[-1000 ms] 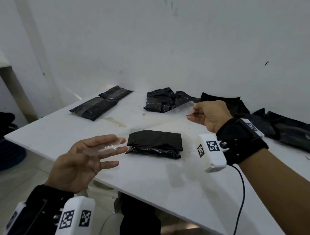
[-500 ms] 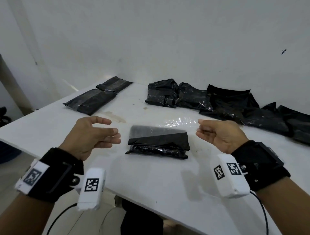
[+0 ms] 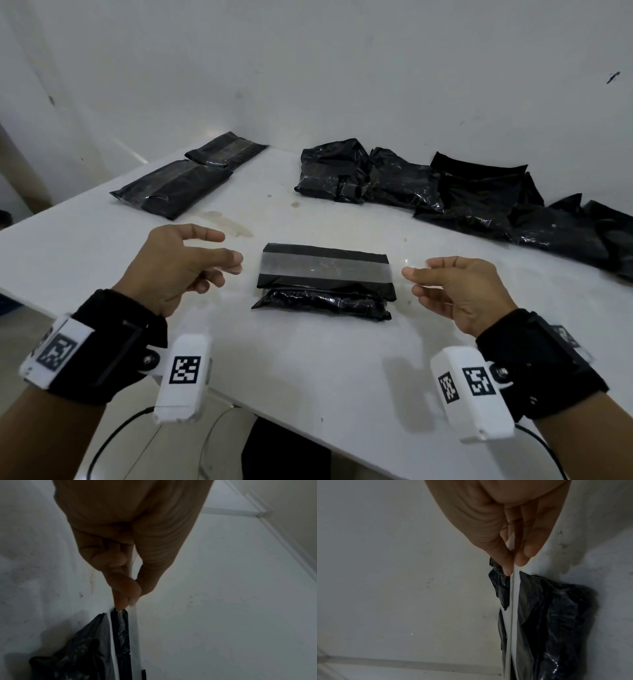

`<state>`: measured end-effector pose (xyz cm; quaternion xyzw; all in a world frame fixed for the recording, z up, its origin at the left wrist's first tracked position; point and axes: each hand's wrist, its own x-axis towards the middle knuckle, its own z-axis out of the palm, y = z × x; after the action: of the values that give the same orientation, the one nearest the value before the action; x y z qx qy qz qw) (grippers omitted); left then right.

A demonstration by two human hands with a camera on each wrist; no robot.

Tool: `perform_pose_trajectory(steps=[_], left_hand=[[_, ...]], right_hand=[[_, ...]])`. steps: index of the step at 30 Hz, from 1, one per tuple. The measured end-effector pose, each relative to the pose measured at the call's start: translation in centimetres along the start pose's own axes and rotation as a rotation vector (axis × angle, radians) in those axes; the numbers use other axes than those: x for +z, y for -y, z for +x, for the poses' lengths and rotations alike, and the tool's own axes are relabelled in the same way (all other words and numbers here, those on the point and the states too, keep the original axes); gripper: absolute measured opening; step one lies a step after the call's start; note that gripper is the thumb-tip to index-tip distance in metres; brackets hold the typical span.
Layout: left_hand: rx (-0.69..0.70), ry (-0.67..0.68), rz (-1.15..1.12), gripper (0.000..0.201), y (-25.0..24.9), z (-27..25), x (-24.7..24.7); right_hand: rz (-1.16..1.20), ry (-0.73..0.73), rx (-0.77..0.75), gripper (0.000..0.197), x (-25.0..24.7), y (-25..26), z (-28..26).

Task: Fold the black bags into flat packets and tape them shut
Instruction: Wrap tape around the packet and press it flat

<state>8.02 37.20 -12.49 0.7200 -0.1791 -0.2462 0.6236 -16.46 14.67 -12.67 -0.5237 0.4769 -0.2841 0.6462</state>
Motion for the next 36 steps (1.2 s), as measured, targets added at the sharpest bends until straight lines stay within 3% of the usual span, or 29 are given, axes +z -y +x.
perform_pose_trajectory(steps=[36], left_hand=[[-0.052, 0.025, 0.138, 0.044, 3.2, 0.0, 0.1]], right_hand=[[-0.141, 0.015, 0.033, 0.047, -0.3, -2.7, 1.1]])
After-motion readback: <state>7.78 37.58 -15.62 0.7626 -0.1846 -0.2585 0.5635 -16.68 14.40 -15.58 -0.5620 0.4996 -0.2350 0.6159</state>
